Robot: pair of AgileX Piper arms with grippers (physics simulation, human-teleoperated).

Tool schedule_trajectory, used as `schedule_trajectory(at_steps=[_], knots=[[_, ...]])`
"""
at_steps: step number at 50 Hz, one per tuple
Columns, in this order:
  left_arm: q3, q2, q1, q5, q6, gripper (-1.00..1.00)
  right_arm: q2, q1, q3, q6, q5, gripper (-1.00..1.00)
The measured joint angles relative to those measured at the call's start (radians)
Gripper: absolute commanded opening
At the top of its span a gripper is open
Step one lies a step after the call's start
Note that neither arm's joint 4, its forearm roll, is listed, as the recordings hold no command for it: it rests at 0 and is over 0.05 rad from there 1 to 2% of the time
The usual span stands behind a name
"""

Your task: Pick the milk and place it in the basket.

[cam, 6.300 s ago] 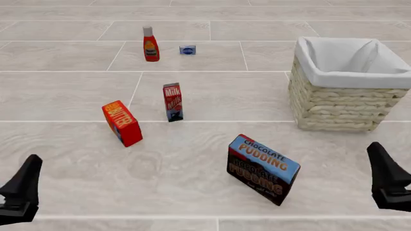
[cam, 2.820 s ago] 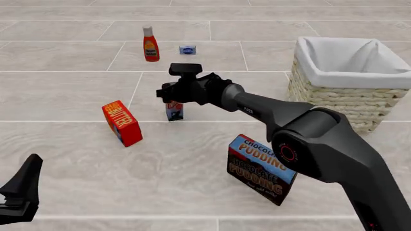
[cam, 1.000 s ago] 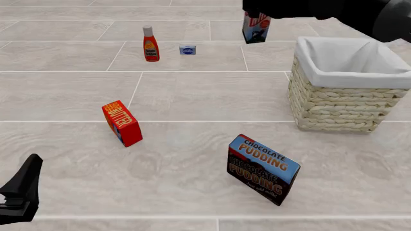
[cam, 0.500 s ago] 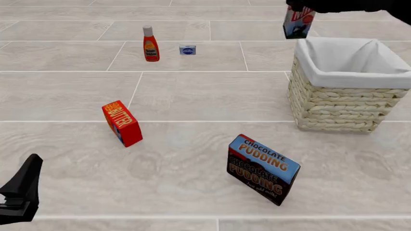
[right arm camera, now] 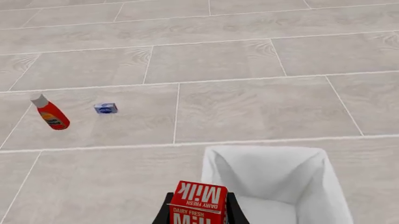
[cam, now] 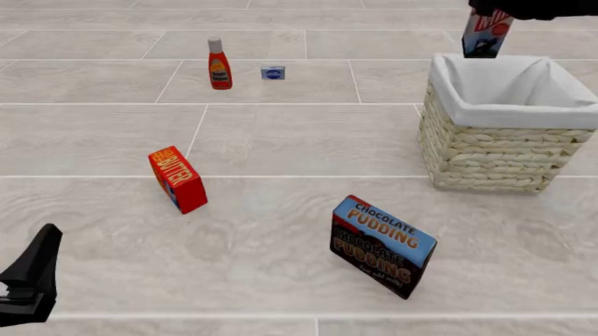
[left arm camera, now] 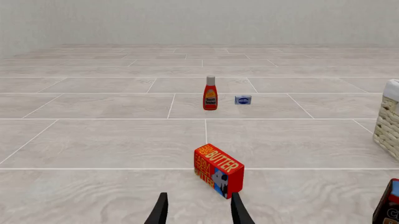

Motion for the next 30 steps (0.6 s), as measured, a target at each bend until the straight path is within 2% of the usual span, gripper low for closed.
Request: schedule_trajectory(at_steps=[13,30], knots=[[0.000,0.000,0.000,0.000,0.000,1.00,0.033,-0.068,0.011,-0.003,-0.013,-1.00],[0.000,0.000,0.000,0.000,0.000,1.00,0.140,-0.163,-0.062,-0.024,0.016,-1.00]])
